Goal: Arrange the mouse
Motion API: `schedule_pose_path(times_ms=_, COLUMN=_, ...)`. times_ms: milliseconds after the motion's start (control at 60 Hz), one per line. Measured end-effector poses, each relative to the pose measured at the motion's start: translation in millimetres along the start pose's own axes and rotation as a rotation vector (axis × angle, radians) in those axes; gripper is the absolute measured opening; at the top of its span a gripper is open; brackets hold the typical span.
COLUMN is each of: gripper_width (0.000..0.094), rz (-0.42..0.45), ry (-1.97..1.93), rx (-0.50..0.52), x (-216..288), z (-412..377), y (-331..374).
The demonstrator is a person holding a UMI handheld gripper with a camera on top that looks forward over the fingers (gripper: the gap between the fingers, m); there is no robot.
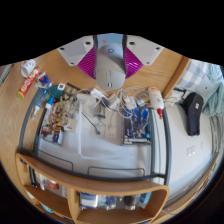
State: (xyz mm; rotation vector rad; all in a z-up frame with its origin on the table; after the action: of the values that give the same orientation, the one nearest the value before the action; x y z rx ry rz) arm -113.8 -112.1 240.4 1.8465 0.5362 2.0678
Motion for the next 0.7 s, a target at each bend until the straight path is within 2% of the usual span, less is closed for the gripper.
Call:
schedule_pose_path(times_ms=183, gripper_width=0.033, rz=-0.166, ry=-0.043, rx=-0.045, x=-80, z=29, y=-57)
schedule_pose_path(times_ms=300, gripper_width=0.033, rz=-0.248, ry=-0.067, rx=-0.034, x=-118, z=28, y=-82)
schedule_pose_path(times_ms=467, gripper_width=0.0328, rz=-0.291, ry=-0.084, rx=-0.011, x=-148, z=20, y=-101)
schedule_pose_path(times_ms=517, gripper_width=0.036, rz=-0.308, ry=-0.087, rx=-0.005, x=-158, z=16, y=-106)
schedule_pose_path(times_ms=600, gripper_width=0.0389, rz=-0.288, ry=-0.113, rx=-0.005, x=-159, z=14, y=-108)
schedule_pose_path(times_ms=700, gripper_width=0.0468, rz=-0.284, ry=-0.138, rx=-0.008, x=-160, z=15, y=-108)
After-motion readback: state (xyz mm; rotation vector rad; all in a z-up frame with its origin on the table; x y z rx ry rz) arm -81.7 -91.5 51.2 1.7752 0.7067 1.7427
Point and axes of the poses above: the point between the fingertips, and its own axes, seen from behind it with the camera up: z to the right, x up, y backward, against the way the camera looks, the point moved 9 cm from there along y, backward, against the way the camera looks, and after that the axes turned 2 degrees about -x, right-handed, at the moved point
